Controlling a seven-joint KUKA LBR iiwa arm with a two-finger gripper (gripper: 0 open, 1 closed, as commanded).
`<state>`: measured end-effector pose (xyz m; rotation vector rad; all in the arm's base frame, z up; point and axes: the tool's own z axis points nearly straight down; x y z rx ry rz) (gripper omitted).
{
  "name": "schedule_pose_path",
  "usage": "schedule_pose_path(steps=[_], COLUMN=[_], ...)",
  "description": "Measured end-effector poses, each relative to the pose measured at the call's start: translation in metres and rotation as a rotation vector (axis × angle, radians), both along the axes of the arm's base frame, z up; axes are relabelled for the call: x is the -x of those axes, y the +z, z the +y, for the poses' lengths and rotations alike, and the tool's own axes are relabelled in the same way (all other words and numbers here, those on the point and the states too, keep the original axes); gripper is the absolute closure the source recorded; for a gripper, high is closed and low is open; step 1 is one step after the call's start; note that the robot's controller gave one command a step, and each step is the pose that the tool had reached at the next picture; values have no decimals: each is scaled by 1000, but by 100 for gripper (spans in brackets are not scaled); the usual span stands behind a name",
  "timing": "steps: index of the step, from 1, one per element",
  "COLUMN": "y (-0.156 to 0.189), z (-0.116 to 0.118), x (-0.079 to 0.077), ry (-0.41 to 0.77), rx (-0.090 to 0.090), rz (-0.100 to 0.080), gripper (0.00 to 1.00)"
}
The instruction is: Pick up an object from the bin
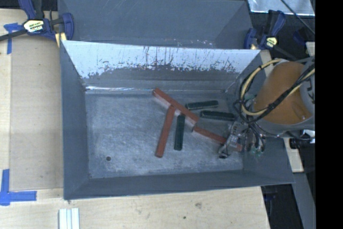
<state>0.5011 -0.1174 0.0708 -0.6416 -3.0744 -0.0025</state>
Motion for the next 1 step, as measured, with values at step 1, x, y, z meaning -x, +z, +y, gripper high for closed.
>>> schedule_pose_path(steps=[1], y=[0], z=[0], x=[0], ry=[-2], rx=[0], rz=[0], gripper=[100])
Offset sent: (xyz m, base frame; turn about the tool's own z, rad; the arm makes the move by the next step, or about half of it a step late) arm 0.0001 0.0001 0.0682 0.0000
